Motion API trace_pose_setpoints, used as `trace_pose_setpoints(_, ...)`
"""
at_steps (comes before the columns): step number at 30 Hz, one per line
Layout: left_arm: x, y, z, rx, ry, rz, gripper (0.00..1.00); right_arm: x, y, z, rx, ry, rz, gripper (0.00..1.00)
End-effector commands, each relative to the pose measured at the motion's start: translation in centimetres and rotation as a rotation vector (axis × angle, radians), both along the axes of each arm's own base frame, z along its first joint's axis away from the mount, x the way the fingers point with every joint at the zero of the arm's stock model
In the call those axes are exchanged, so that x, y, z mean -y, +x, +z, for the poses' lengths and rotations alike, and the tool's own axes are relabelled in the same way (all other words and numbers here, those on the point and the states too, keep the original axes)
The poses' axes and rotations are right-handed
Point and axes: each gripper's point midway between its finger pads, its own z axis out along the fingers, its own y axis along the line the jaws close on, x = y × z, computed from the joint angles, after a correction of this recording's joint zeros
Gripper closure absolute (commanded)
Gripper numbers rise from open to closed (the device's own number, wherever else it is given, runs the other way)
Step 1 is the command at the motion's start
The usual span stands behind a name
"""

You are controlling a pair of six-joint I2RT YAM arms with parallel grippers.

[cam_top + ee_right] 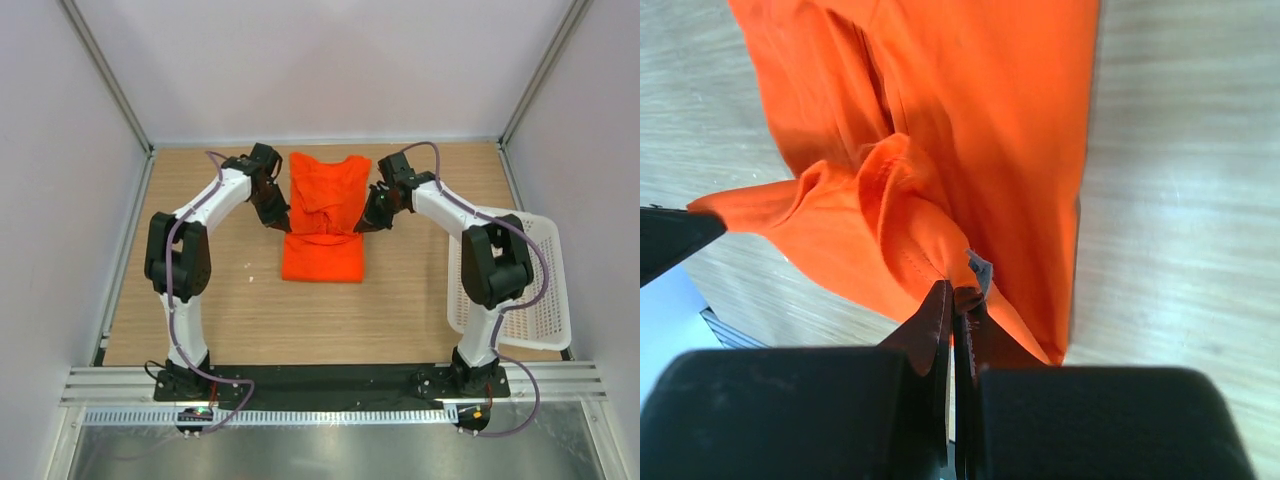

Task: Fold and stack the t-shirts
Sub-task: Fold the tshirt

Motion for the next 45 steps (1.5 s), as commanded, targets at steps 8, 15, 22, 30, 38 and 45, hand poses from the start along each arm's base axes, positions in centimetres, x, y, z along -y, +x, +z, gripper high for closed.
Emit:
trace_pose_setpoints(8,1.6,3.6,0.9,0.007,-0.090,-0.067,1.00,-0.9,4.2,1.8,0.038,0.058,0.055,0.99)
trace_pose_setpoints(15,1.4,5.0,0.1,-0.004,-0.090,-0.057,1.00,-0.5,5.8,1.5,0.035,0.069,0.044,0.99)
trace_pose_setpoints(22,1.4,6.4,-0.1,0.014,-0.109,-0.039,1.00,0.0,6.9,0.9,0.030,0.080,0.038,0.99)
trace_pose_setpoints(30,0.9,7.7,-2.2,-0.015,-0.072,-0.035,0.96,0.7,9.2,-1.6,0.013,0.089,0.027,0.99)
trace_pose_setpoints(38,-3.2,10.9,0.1,0.067,0.070,-0.010,0.44,4.8,11.8,-0.6,0.064,-0.116,0.025,0.72)
trace_pose_setpoints(45,-3.8,4.7,5.1,0.121,0.051,-0.058,0.38,2.7,6.3,3.9,0.131,-0.291,0.149,0.52)
